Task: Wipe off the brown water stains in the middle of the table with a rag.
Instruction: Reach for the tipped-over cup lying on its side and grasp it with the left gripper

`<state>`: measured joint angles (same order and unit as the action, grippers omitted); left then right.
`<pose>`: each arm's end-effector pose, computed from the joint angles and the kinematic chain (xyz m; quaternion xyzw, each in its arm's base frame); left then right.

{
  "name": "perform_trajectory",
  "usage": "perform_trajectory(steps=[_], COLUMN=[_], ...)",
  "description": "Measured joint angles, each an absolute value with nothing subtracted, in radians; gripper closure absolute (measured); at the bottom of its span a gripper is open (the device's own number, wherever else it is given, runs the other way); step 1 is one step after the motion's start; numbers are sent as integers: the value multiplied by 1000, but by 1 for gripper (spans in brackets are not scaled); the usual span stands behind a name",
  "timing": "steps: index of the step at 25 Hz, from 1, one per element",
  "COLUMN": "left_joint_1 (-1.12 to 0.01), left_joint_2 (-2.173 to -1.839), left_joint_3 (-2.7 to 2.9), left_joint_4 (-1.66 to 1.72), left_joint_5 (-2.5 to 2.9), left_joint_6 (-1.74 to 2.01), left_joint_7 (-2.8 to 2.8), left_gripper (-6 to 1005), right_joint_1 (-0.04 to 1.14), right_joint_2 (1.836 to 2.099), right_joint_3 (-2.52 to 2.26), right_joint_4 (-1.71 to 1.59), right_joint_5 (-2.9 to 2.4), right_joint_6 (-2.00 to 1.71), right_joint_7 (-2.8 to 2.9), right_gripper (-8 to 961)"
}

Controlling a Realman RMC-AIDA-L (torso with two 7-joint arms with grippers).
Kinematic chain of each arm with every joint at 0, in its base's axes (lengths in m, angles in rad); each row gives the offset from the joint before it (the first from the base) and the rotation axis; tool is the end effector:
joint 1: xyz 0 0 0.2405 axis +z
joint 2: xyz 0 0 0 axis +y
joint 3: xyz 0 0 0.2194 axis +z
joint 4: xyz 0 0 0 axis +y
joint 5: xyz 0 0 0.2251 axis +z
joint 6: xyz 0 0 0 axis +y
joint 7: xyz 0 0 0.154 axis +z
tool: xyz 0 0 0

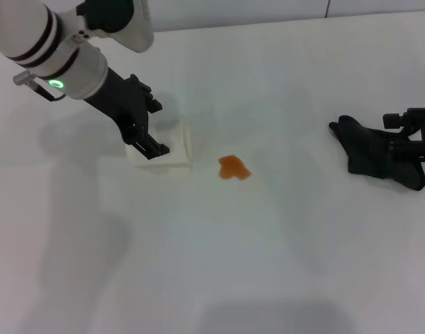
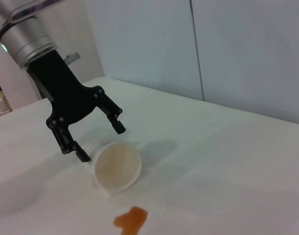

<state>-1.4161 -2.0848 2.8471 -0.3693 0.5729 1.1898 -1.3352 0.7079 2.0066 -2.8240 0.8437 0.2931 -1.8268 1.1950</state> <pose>-0.1385 0.4260 -0.0462 -0.9820 0.0292 0.1731 0.0693 0.3099 0.3009 0.1010 -0.9220 0.2596 0.1697 0.2317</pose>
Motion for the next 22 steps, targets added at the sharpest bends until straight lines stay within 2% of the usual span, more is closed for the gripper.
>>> perform_trajectory(steps=[22], left_joint_1=[-1397], left_joint_2=[-2086], left_joint_3=[2845], left_joint_4=[-330], left_joint_5=[612], left_joint_6=[1162], left_joint_7=[-1364], left_gripper=[132], right_joint_1=[710], right_joint_2=[2007], right_joint_3=[-2824], right_joint_4=[844], right_joint_5=[293], right_joint_6=[-1830], right_joint_7=[1195], right_gripper=[301])
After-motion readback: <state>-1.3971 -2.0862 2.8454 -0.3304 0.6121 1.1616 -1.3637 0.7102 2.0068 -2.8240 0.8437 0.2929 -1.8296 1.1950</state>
